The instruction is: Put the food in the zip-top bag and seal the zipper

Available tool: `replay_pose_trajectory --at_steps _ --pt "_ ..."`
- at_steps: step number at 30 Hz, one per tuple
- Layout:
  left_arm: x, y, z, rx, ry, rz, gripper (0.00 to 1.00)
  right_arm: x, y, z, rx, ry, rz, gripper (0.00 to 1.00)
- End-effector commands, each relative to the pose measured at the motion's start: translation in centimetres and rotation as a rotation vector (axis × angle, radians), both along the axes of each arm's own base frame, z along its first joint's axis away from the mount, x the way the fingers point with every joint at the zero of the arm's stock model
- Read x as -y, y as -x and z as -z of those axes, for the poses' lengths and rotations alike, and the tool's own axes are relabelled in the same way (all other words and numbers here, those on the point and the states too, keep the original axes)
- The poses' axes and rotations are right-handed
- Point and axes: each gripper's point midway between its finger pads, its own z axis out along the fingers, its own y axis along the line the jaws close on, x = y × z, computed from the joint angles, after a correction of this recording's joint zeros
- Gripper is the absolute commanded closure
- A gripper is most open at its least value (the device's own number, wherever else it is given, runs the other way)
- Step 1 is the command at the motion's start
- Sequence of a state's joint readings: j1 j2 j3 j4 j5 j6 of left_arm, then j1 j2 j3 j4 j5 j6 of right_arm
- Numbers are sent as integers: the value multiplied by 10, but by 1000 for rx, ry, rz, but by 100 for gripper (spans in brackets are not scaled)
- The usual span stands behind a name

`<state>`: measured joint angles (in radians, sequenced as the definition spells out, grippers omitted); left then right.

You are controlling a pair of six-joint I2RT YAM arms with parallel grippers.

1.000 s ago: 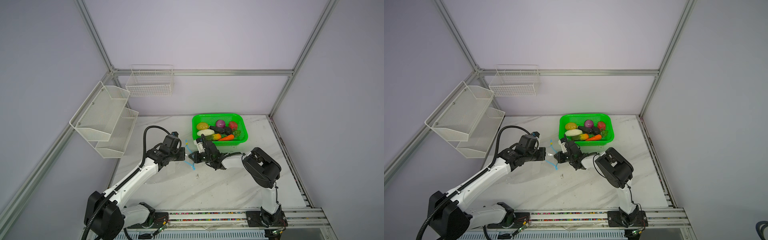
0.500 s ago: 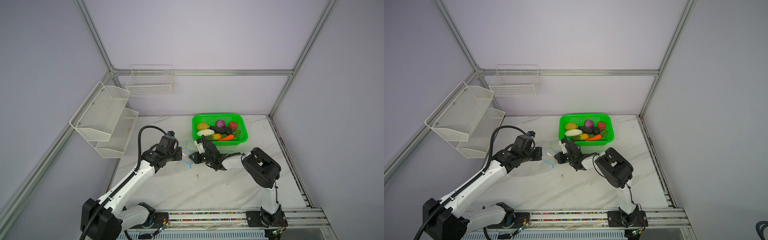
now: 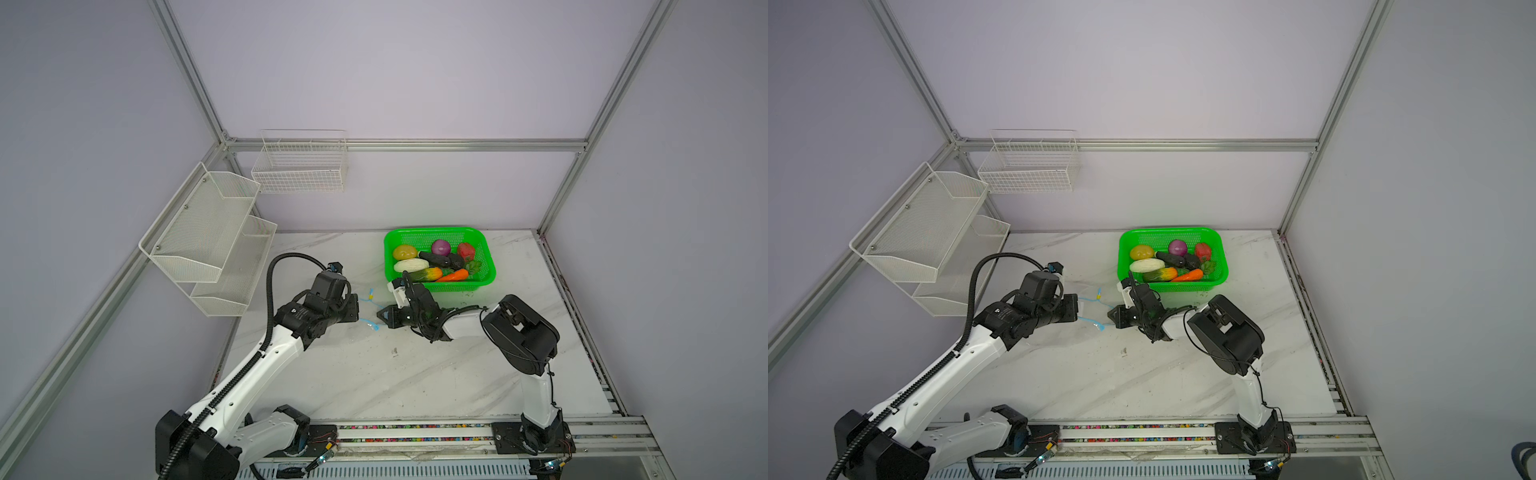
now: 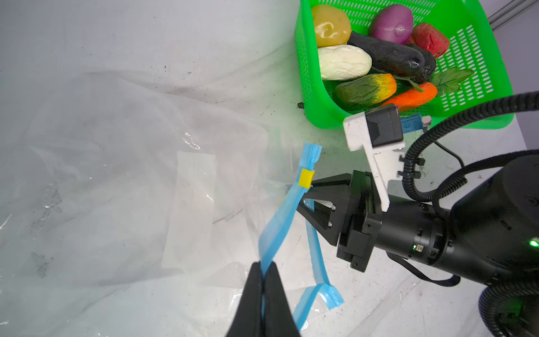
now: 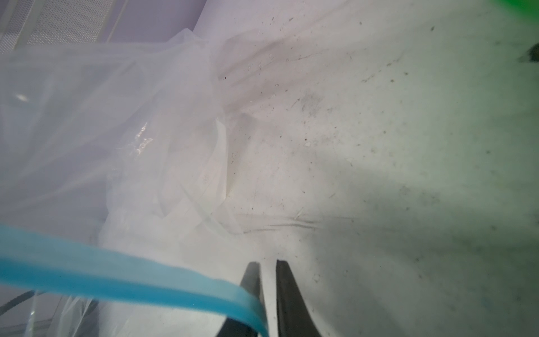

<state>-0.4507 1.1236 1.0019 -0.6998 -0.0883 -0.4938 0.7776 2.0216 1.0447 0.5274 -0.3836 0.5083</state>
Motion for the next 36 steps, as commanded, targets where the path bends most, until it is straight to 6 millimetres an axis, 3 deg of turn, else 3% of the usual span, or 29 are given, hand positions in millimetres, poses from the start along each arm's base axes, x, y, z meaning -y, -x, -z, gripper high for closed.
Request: replay_pose_trajectory --at_steps 1,8,20,29,36 --pt "9 -6 -18 38 62 19 100 -3 -2 -1 -13 -15 3 85" --pt "28 -10 -6 -3 124 54 100 -9 0 -23 -8 -47 -22 75" --pt "34 -15 9 -28 158 34 100 -5 13 -47 4 -41 -15 45" --pt "37 -15 23 -52 161 38 100 3 14 -67 26 -36 11 36" --pt "38 -15 23 -47 165 42 100 9 13 -69 32 -1 37 35"
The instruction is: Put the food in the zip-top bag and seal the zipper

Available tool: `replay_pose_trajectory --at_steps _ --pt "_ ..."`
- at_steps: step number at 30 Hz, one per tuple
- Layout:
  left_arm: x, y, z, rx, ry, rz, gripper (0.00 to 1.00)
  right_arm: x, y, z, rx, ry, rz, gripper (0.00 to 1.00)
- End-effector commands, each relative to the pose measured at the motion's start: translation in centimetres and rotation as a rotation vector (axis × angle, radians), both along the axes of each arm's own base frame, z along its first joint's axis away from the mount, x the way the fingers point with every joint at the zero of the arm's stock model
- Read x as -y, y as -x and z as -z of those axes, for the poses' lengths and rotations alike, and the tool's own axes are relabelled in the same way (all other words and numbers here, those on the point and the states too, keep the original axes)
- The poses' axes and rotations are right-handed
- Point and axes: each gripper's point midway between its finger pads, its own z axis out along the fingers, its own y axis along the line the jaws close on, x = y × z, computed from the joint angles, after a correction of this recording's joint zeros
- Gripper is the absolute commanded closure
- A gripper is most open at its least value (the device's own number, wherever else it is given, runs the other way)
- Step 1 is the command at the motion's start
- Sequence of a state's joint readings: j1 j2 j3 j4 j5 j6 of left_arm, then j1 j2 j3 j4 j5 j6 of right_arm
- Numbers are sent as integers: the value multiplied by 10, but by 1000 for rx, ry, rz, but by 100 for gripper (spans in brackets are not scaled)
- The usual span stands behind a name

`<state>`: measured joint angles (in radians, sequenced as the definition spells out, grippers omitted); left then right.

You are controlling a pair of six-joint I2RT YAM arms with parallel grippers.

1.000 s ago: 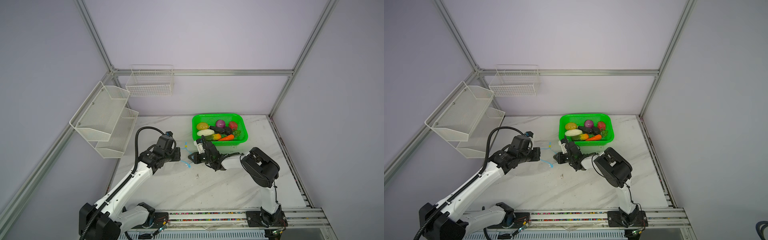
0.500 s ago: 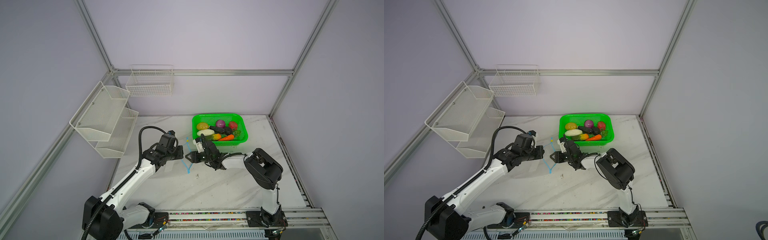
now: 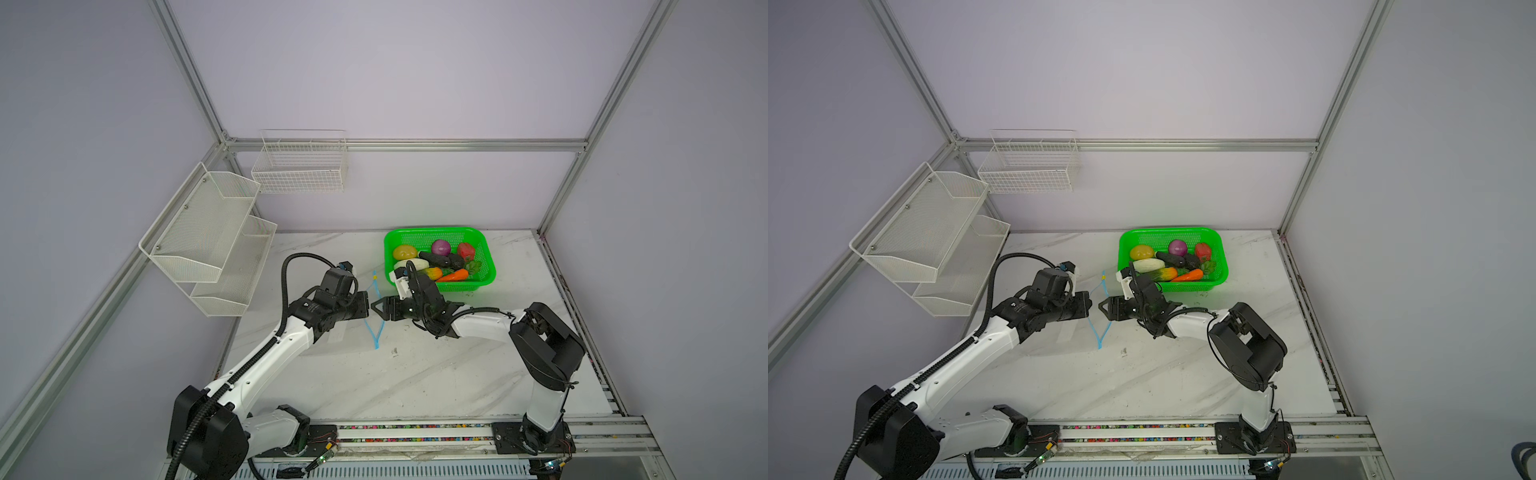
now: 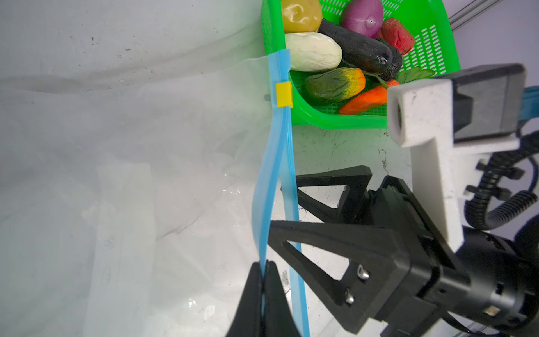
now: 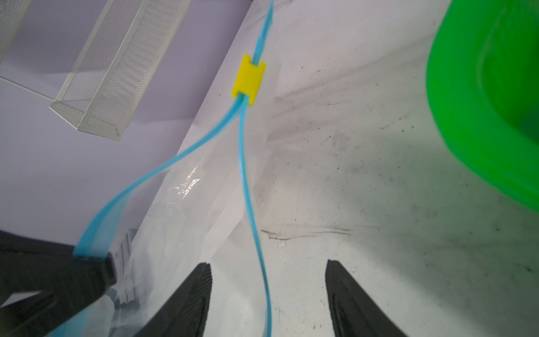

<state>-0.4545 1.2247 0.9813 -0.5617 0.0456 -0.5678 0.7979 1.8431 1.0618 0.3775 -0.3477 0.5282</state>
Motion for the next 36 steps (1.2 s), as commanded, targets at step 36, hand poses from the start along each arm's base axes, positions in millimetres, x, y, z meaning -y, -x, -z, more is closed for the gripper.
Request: replay_pose_trajectory --at_steps 36 --pt "12 -26 3 32 1 -6 100 179 -170 -55 166 451 472 33"
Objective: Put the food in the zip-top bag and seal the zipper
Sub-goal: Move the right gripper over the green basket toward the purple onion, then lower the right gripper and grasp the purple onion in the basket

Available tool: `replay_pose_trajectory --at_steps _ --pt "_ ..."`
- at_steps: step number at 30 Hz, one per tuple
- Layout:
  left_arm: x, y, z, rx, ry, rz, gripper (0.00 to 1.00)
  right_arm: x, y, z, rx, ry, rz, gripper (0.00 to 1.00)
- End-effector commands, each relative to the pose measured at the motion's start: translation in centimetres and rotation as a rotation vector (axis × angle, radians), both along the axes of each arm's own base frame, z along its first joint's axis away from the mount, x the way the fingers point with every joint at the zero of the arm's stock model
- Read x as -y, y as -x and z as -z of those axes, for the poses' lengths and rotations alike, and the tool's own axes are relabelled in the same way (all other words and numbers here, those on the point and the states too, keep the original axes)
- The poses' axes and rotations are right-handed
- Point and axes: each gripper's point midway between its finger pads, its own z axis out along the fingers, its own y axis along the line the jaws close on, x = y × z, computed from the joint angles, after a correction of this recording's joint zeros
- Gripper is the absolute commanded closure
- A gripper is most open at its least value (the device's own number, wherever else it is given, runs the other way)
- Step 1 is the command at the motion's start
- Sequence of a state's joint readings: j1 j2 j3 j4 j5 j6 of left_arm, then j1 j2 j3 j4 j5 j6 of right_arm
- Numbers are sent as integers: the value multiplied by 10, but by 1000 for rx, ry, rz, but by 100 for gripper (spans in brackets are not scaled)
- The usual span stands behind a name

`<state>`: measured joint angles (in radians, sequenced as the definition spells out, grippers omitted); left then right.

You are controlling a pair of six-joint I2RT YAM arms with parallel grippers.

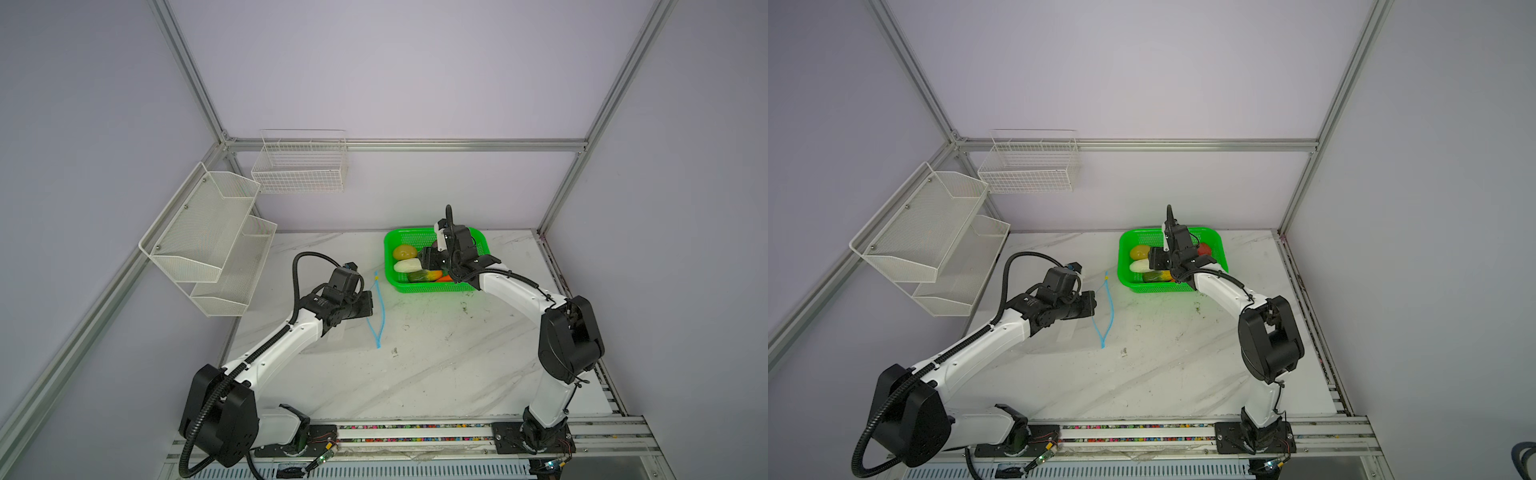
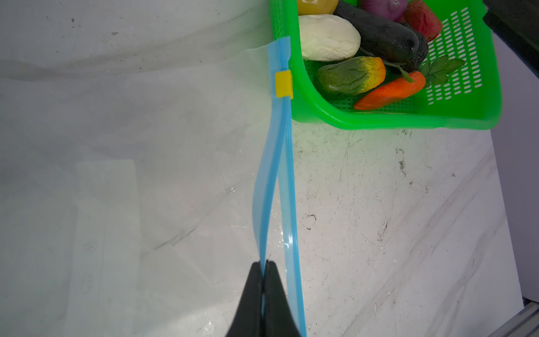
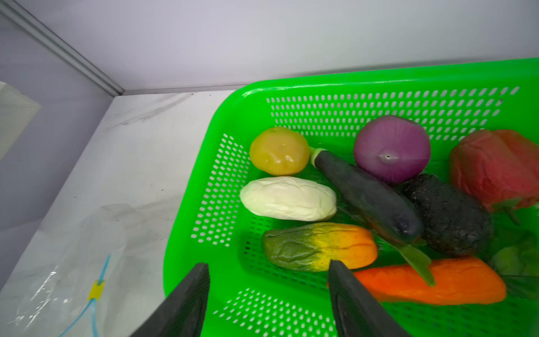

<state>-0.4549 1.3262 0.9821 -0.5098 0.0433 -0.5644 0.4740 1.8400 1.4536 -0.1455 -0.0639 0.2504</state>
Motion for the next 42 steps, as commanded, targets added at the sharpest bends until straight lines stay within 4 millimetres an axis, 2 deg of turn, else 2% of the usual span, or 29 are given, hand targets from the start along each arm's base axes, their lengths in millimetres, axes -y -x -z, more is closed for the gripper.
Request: replay_pose_trajectory --at_steps 1,11,18,24,32,33,42 --pt "5 -12 -23 73 29 -11 100 25 -21 9 2 99 81 33" --pt "11 -17 -20 50 47 -11 100 54 -75 37 19 214 208 33" --pt "14 -21 -21 46 44 -7 100 63 -99 57 7 231 240 32" --pt "18 -24 -18 33 45 6 100 64 -114 74 -10 239 238 29" --pt "18 -25 -22 40 42 11 100 60 -128 91 -27 257 225 18" --pt "20 -27 -11 13 31 14 100 59 -129 93 -29 262 222 17" --pt "23 -28 -8 3 32 26 100 61 -140 107 -36 307 229 16"
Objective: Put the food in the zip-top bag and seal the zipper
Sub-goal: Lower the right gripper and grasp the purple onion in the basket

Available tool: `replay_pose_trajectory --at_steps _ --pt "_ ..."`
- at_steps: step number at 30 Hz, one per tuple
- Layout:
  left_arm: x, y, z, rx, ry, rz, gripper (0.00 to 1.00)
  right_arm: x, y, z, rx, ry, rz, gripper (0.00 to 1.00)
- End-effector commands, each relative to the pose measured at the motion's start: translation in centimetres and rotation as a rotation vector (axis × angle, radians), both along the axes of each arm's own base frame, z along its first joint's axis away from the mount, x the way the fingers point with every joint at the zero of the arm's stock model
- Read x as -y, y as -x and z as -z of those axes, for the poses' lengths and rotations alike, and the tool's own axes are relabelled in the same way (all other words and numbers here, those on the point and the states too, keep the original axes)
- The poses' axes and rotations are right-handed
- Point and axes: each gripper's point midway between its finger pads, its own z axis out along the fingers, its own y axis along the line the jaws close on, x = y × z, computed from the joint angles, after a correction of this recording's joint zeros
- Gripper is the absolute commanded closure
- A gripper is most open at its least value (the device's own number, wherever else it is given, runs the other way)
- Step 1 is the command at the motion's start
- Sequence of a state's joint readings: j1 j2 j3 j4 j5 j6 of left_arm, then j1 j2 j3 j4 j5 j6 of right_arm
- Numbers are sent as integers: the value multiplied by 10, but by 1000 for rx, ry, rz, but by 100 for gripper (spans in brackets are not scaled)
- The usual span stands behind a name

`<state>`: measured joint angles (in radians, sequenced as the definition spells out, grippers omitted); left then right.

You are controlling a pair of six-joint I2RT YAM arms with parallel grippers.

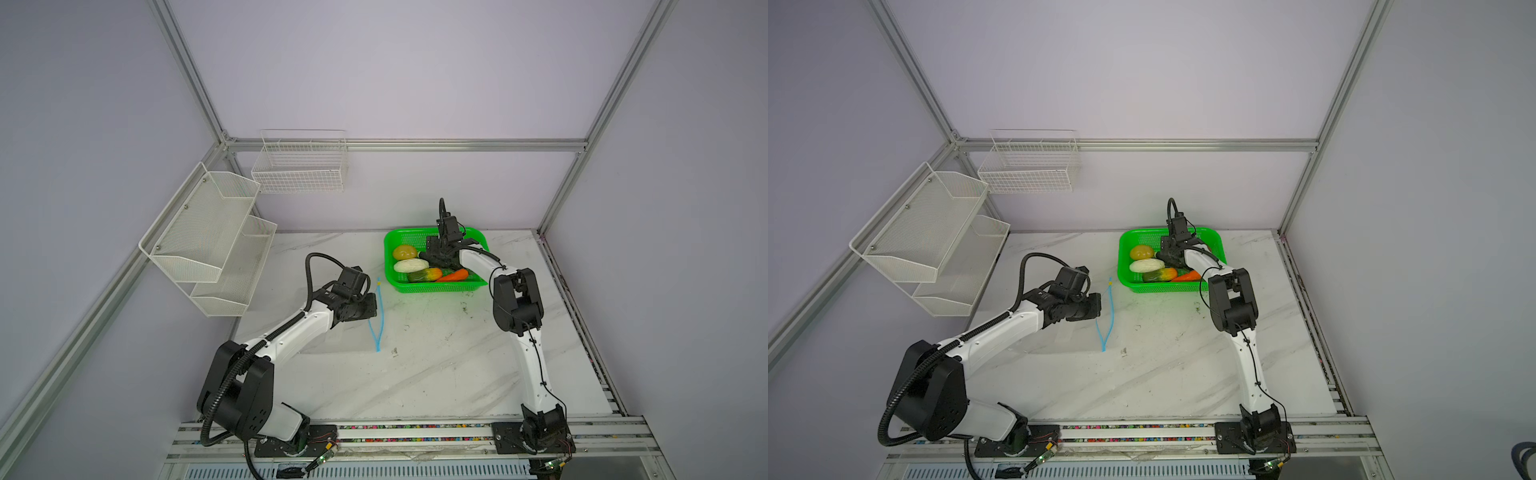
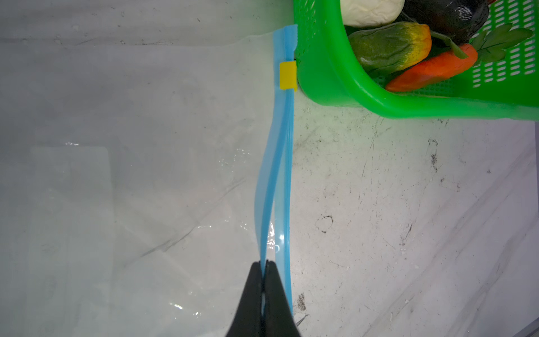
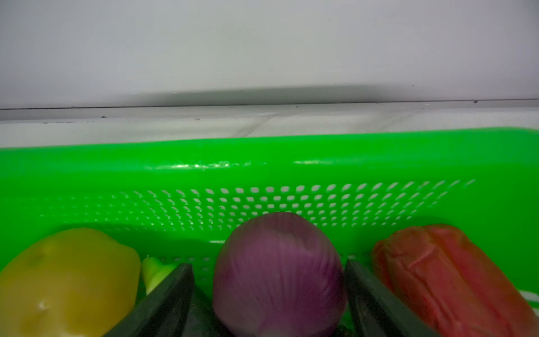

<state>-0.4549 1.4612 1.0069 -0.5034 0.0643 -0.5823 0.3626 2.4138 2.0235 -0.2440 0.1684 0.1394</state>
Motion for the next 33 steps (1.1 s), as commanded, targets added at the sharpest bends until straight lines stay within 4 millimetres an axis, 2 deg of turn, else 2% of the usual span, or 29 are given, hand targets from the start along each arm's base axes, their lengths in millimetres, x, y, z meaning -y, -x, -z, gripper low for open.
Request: replay_pose_trajectory --at_steps 1,8,16,26,33 --pt "15 -20 -44 107 54 29 100 7 -1 13 -35 50 7 16" --pt "16 -21 -45 108 56 31 100 6 -5 26 -50 64 2 19" --pt "16 -21 -44 105 55 31 100 4 -9 26 -37 63 -4 24" --pt "16 -22 -43 102 53 31 99 -1 -7 41 -81 56 -25 17" --pt "18 -23 -43 100 55 34 98 -1 -10 37 -68 54 -20 15"
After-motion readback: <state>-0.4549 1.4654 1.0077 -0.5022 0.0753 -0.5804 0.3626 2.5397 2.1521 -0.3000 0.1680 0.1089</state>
